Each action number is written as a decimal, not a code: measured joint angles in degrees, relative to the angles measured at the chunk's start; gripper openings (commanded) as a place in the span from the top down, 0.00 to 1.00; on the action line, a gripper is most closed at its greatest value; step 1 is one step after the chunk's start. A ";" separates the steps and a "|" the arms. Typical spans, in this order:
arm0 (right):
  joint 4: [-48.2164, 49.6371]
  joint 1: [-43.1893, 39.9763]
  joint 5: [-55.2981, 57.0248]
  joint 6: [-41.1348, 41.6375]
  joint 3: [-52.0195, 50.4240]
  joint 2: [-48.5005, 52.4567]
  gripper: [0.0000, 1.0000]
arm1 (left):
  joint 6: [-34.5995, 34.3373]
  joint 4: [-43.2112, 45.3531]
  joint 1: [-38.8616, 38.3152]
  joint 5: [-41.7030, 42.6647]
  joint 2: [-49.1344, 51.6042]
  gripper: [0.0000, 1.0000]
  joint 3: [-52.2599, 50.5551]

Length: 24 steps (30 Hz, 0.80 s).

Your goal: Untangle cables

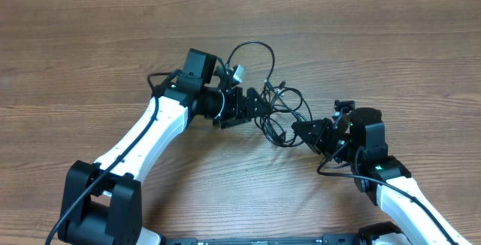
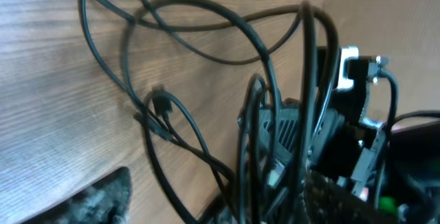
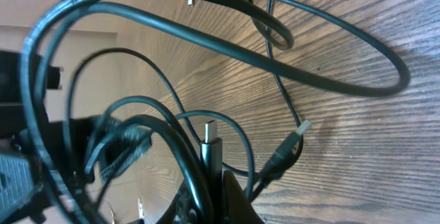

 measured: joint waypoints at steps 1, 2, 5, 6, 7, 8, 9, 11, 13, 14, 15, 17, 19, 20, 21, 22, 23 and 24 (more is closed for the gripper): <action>0.00 0.00 0.00 -0.02 0.00 0.00 0.96 | -0.92 -0.94 -0.02 0.63 0.00 0.48 0.00; 0.00 0.00 0.00 0.00 0.00 0.00 0.96 | -1.49 -2.10 -0.22 1.07 0.00 0.54 0.00; 0.00 0.00 0.02 -0.02 0.02 0.00 0.96 | -3.28 -4.83 -0.44 2.05 0.00 0.57 0.00; 0.00 0.00 0.04 -0.02 0.02 0.00 0.96 | -3.52 -5.57 -0.72 2.25 0.00 0.56 0.00; 0.02 0.00 0.04 0.00 0.00 0.00 0.96 | -3.80 -6.32 -0.79 2.40 0.00 0.55 0.00; 0.04 0.00 0.04 -0.02 0.02 0.00 0.96 | -4.00 -6.93 -0.83 2.71 0.00 0.53 0.00; 0.00 0.00 0.04 -0.02 0.02 0.00 0.96 | -4.22 -7.39 -0.96 3.08 0.00 0.51 0.00; 0.00 0.00 0.02 -0.04 0.02 0.00 0.96 | -4.81 -8.02 -1.05 4.07 0.00 0.48 0.00; 0.00 -0.02 0.04 -0.02 0.02 0.00 0.96 | -5.01 -8.15 -1.03 4.96 0.00 0.48 0.00; 0.00 0.00 0.04 -0.02 0.02 0.00 0.96 | -5.01 -8.13 -1.05 5.22 0.00 0.50 0.00; 0.02 0.00 0.02 0.00 0.02 0.00 0.96 | -5.01 -8.20 -1.05 5.35 0.00 0.51 0.00; 0.00 0.00 0.04 0.00 0.00 0.00 0.96 | -5.03 -8.33 -1.14 5.33 0.00 0.55 0.00; 0.00 0.00 0.04 0.02 0.02 0.00 0.96 | -5.25 -8.31 -1.55 5.20 0.00 0.60 0.00; 0.02 0.00 0.02 0.00 0.02 0.00 0.96 | -5.44 -8.33 -1.92 4.83 0.00 0.62 0.00; 0.02 0.00 0.02 -0.02 0.02 0.00 0.96 | -5.70 -8.33 -2.36 4.44 0.00 0.64 0.00; 0.02 0.00 0.02 0.00 0.00 0.00 0.96 | -6.03 -8.31 -2.91 3.89 0.00 0.66 0.00; 0.00 -0.02 0.04 -0.02 0.02 0.00 0.96 | -6.29 -8.31 -3.45 3.15 0.00 0.67 0.00; 0.00 0.00 0.02 -0.04 0.02 0.00 0.96 | -6.51 -8.33 -4.04 2.21 0.00 0.67 0.00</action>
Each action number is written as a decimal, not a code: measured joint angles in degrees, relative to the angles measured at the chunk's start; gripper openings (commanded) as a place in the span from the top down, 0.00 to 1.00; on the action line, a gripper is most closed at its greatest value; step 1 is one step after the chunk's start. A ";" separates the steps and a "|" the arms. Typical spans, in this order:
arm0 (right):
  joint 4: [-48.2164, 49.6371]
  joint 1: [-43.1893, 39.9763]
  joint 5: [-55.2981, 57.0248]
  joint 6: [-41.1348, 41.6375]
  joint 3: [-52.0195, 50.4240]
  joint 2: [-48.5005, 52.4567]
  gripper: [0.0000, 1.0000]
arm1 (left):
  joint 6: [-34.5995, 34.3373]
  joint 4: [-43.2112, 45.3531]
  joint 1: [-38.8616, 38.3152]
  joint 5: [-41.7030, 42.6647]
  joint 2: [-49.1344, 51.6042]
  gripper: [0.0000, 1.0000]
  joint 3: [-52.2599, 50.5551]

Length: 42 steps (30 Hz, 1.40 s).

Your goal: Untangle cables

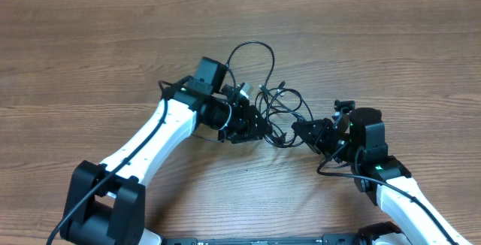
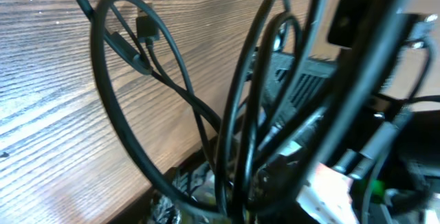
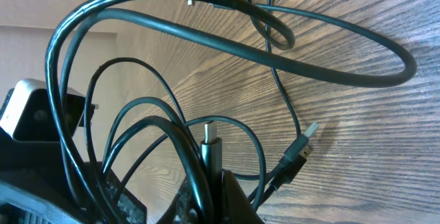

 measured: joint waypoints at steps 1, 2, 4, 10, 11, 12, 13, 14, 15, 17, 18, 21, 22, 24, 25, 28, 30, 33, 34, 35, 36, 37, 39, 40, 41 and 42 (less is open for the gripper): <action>0.00 0.00 0.02 0.07 0.00 0.00 0.96 | -0.07 0.00 -0.46 -0.61 0.00 0.67 0.00; 0.00 0.00 0.02 0.04 -0.02 0.00 0.96 | -0.22 0.02 -1.03 -1.64 0.00 0.70 0.00; -0.02 0.00 0.04 0.04 -0.02 0.00 0.96 | -0.44 0.31 -2.16 -3.41 0.00 0.80 0.00; -1.09 0.00 0.37 0.00 0.00 0.00 0.96 | -1.46 3.98 -3.85 -6.75 0.00 0.96 0.00; -1.49 -0.02 0.35 0.02 0.00 0.00 0.96 | -1.46 4.57 -3.82 -6.99 0.00 0.96 0.00; -1.95 0.00 0.39 0.04 0.00 0.00 0.95 | -1.49 5.35 -3.82 -7.13 0.00 0.96 0.00; -2.38 0.00 0.42 0.04 0.00 0.00 0.93 | -1.49 5.92 -3.74 -7.28 0.00 0.96 0.00; -3.21 0.00 0.63 0.04 0.02 0.00 0.92 | -1.46 6.49 -3.72 -7.34 0.00 0.96 0.00; -4.17 0.00 1.05 0.02 0.04 0.00 0.92 | -1.46 6.86 -3.72 -7.34 0.00 0.96 0.00; -6.16 0.00 1.99 0.04 0.04 0.00 0.92 | -1.49 8.59 -3.56 -6.95 0.00 0.96 -0.02; -6.93 0.00 2.56 0.04 0.04 0.00 0.95 | -1.46 9.92 -3.30 -6.23 0.00 0.96 -0.02; -8.83 0.02 4.04 0.07 0.28 0.00 0.96 | -1.44 13.49 -2.19 -2.89 0.00 0.96 -0.02; -9.16 0.07 4.31 0.07 0.44 -0.02 0.96 | -1.44 14.47 -1.79 -1.55 0.00 0.96 -0.02; -9.79 0.28 4.74 0.09 0.92 -0.02 0.96 | -1.46 15.65 -0.94 0.74 0.02 0.96 -0.02; -10.21 0.37 4.96 0.09 1.25 -0.04 0.96 | -1.44 15.69 -0.39 1.57 0.00 0.96 -0.02; -11.23 0.37 5.27 0.13 1.97 -0.24 0.96 | -1.14 15.67 1.25 3.23 0.02 0.96 -0.04; -12.26 0.68 5.79 0.24 2.56 -0.46 0.96 | 0.17 15.58 2.40 4.04 0.02 0.96 -0.15; -13.88 1.03 6.45 0.35 3.26 -0.83 0.96 | 2.58 15.41 3.89 4.90 0.04 0.96 -0.50; -14.51 1.09 6.82 0.42 3.52 -0.96 0.96 | 3.58 15.34 4.48 5.18 0.07 0.96 -0.72; -14.91 1.11 7.02 0.46 3.69 -1.03 0.96 | 4.48 15.08 4.98 5.38 0.15 0.96 -0.81; -15.17 1.18 7.26 0.46 3.85 -1.07 0.96 | 5.25 14.88 5.42 5.57 0.31 0.96 -0.85; -15.41 1.29 7.52 0.48 3.91 -1.16 0.96 | 6.10 14.71 5.90 5.68 0.44 0.96 -0.85; -16.50 1.40 8.94 0.22 3.93 -1.16 0.96 | 7.72 14.34 7.13 5.66 0.50 0.96 -0.87; -17.84 1.22 10.88 0.15 3.56 -1.09 0.96 | 8.48 14.40 8.46 5.49 0.48 0.96 -0.83; -18.82 0.81 12.37 0.11 2.71 -0.76 0.96 | 9.27 14.19 10.19 4.85 0.37 0.96 -0.68; -19.34 0.59 13.70 0.07 1.92 -0.39 0.96 | 9.97 13.57 11.87 3.89 0.33 0.96 -0.59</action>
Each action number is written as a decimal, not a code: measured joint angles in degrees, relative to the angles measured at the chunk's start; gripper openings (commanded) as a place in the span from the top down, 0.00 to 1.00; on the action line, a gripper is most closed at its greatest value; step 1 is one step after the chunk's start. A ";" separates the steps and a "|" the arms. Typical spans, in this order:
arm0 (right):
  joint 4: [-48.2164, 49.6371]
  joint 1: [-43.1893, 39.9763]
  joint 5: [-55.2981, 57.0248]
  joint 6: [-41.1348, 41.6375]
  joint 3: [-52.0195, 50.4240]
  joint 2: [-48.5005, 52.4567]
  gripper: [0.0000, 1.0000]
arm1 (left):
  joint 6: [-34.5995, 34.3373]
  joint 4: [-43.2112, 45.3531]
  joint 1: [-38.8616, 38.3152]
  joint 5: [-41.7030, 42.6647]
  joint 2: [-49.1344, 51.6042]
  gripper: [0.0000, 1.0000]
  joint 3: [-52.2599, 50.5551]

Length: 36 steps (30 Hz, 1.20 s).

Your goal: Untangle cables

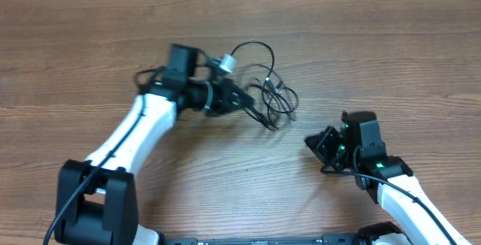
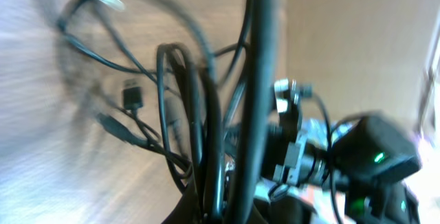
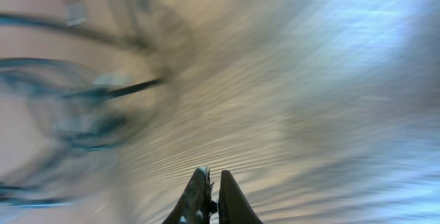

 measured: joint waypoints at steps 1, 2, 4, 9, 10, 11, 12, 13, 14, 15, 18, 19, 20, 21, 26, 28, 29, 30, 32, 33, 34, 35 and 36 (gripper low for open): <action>-0.35 0.00 1.07 0.00 -0.48 0.31 0.96 | 0.90 -1.16 1.77 -1.55 0.00 0.96 0.15; -0.35 -0.02 1.57 0.02 -0.74 0.46 0.96 | 1.38 -1.95 2.75 -2.67 0.00 0.96 0.15; -0.26 0.00 2.78 -0.02 -0.85 0.46 0.96 | 2.80 -4.48 4.31 -6.14 0.00 0.96 0.20; -0.17 0.00 4.04 -0.02 -0.85 0.46 0.96 | 5.51 -7.15 4.57 -9.22 0.00 0.96 0.20; -0.15 0.00 4.13 -0.02 -0.85 0.46 0.96 | 6.34 -6.80 4.57 -8.11 0.00 0.96 0.20; -0.09 0.00 4.24 -0.02 -0.85 0.46 0.93 | 7.34 -6.21 4.59 -6.34 0.00 0.89 0.20; -0.02 0.00 4.26 -0.02 -0.85 0.46 0.89 | 9.07 -4.90 4.57 -3.48 0.00 0.78 0.20; 0.02 -0.02 4.28 0.13 -0.85 0.46 0.83 | 10.82 -3.32 4.57 -0.24 0.00 0.66 0.22; 0.15 0.00 4.26 0.20 -0.87 0.46 0.77 | 12.37 -1.84 4.57 3.32 0.00 0.61 0.33; 0.33 -0.02 4.07 0.17 -0.87 0.46 0.72 | 13.49 -0.66 4.57 6.32 0.00 0.55 0.37; 2.67 0.00 2.60 -1.40 -0.94 0.46 0.56 | 16.33 0.68 4.57 12.37 0.00 0.52 0.46; 3.76 -0.02 1.73 -2.29 -0.94 0.46 0.52 | 17.20 0.63 4.57 13.33 0.00 0.63 0.46; 4.76 0.00 0.76 -3.15 -0.94 0.46 0.49 | 18.14 0.37 4.57 13.77 0.00 0.68 0.46; 5.81 0.00 -0.44 -4.33 -0.94 0.46 0.48 | 19.39 0.04 4.57 13.68 0.00 0.80 0.48; 9.62 -0.02 -7.08 -10.78 -0.94 0.46 0.47 | 22.32 -3.74 3.93 9.33 0.00 0.96 0.61; 9.77 0.00 -8.59 -12.50 -0.94 0.46 0.46 | 22.84 -4.76 3.41 8.15 0.00 0.96 0.61; 9.75 0.00 -9.25 -13.27 -0.94 0.46 0.45 | 23.19 -5.07 3.02 7.67 0.00 0.96 0.61; 9.79 0.00 -9.64 -13.75 -0.94 0.46 0.45 | 23.37 -5.25 2.82 7.37 0.00 0.96 0.61; 9.79 0.00 -10.32 -14.49 -0.94 0.46 0.43 | 23.45 -5.46 2.58 6.80 0.00 0.96 0.61; 9.77 -0.02 -10.67 -15.02 -0.94 0.46 0.42 | 23.56 -5.44 2.34 6.54 0.00 0.96 0.61; 9.77 0.00 -11.08 -15.58 -0.94 0.46 0.41 | 23.58 -5.44 2.27 6.21 0.00 0.96 0.61; 9.77 0.00 -11.34 -16.17 -0.94 0.46 0.41 | 23.58 -5.44 2.23 5.88 0.00 0.90 0.61; 9.79 0.02 -11.50 -16.76 -0.94 0.46 0.40 | 23.71 -5.42 2.14 5.53 0.00 0.82 0.61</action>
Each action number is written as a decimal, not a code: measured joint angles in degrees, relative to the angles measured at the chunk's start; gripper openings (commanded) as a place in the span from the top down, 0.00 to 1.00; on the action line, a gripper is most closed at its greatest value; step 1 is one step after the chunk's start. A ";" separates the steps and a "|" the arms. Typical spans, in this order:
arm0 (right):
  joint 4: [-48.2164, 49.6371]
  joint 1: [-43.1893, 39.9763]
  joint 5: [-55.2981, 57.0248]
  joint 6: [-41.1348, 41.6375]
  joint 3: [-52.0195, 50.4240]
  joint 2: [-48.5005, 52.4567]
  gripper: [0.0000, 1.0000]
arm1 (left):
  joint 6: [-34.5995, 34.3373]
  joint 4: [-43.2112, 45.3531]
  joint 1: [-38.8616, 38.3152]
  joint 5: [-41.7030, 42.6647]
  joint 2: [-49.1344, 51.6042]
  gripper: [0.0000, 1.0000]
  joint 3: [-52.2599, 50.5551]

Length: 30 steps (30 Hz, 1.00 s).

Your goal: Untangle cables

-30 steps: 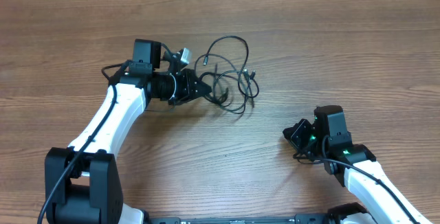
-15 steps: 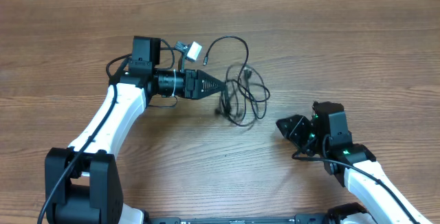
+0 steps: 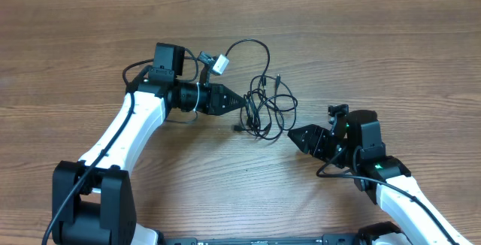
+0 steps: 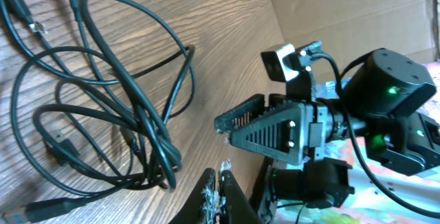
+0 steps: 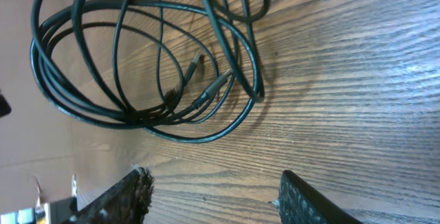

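A tangle of thin black cables (image 3: 264, 108) lies on the wooden table (image 3: 391, 42) between my two grippers, with several plug ends loose. My left gripper (image 3: 239, 100) points right at the tangle's left edge. In the left wrist view the left gripper (image 4: 218, 177) is shut with nothing in it, and the cables (image 4: 110, 107) lie just ahead of it. My right gripper (image 3: 294, 135) sits at the tangle's near right, clear of it. The right wrist view shows the right gripper (image 5: 214, 188) wide open, its fingers (image 5: 132, 191) short of the coils (image 5: 148, 73).
A white plug (image 3: 219, 63) with a black loop of lead (image 3: 252, 46) stands over my left wrist, behind the tangle. Bare wood runs on all sides. A cardboard wall (image 4: 344, 4) rises past the table's far edge.
My left gripper held the cables and now stands shut and empty beside them. The tangle lies loose on the table. My right gripper was shut and is now wide open, a little nearer the tangle.
Both grippers were first shut on the tangle, close together. Then the left one sat closer to the right. Later the right gripper was free and shut, while the left held the bundle farther left. Now neither holds the cables, which lie spread between them.
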 measured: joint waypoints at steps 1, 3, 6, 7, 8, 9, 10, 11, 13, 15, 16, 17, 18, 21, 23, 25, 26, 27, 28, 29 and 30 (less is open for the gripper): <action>0.02 0.02 -0.24 -0.63 0.00 0.00 0.39 | 0.33 -0.07 -0.13 -0.61 0.00 0.76 0.00; 0.00 0.04 -0.42 -1.73 0.00 0.00 0.39 | 0.44 -0.68 -0.28 -2.08 0.00 0.62 0.00; -0.02 0.07 -0.37 -2.80 0.00 0.00 0.39 | 0.70 -1.99 -1.38 -5.73 0.00 0.51 0.00; 0.02 0.07 -0.35 -2.99 0.00 0.00 0.39 | 0.63 -2.05 -1.88 -6.75 0.00 0.51 0.00; 0.02 0.07 -0.35 -3.13 0.00 0.00 0.39 | 0.70 -1.99 -2.71 -8.20 0.00 0.52 0.00; 0.00 0.07 -0.37 -3.23 0.00 0.00 0.39 | 0.68 -1.81 -3.61 -9.53 0.00 0.56 0.00; 0.02 0.07 -0.35 -3.39 0.00 0.00 0.39 | 0.70 -1.64 -4.76 -11.26 0.00 0.60 0.00; 0.02 0.07 -0.35 -3.45 0.00 0.00 0.39 | 0.72 -1.42 -5.95 -13.05 0.00 0.61 0.00; -0.07 0.07 -0.35 -3.61 0.00 0.00 0.39 | -0.17 -0.50 -8.44 -17.77 0.00 0.64 0.00; -0.35 0.07 -0.35 -3.78 0.00 0.00 0.39 | -1.79 0.31 -10.58 -22.82 0.00 0.69 0.00; -0.61 0.07 -0.37 -3.82 0.00 0.00 0.39 | -2.99 0.74 -11.67 -25.46 0.00 0.73 0.00; -0.72 0.07 -0.35 -3.87 0.00 0.00 0.39 | -3.96 1.29 -12.59 -27.61 0.00 0.76 0.00; -0.72 0.07 -0.35 -3.87 0.00 0.00 0.39 | -4.63 1.66 -13.22 -29.11 0.00 0.78 0.00; -0.74 0.07 -0.35 -3.89 0.02 0.00 0.39 | -6.78 3.61 -14.73 -32.41 0.00 0.96 0.00; -0.74 0.07 -0.33 -4.00 0.00 0.00 0.39 | -8.09 5.03 -15.13 -33.22 0.00 0.96 0.00; -0.92 0.07 -0.37 -4.04 0.00 0.00 0.39 | -9.38 7.06 -15.10 -32.02 0.00 0.96 -0.02; -0.96 0.07 -0.35 -4.04 0.00 0.00 0.39 | -9.75 8.35 -15.02 -30.51 0.00 0.96 -0.02; -0.94 0.07 -0.37 -4.04 0.00 0.00 0.39 | -10.21 9.60 -14.78 -28.92 -0.07 0.96 -0.02; -0.70 0.07 -0.39 -4.04 0.00 0.00 0.39 | -10.86 10.99 -14.58 -26.58 -0.15 0.96 -0.02; -0.09 0.07 -0.66 -4.07 0.00 0.00 0.39 | -11.69 12.68 -14.29 -23.85 -0.28 0.96 -0.04; 0.48 0.07 -0.94 -4.07 0.00 0.00 0.39 | -12.63 14.27 -13.99 -21.33 -0.52 0.96 -0.04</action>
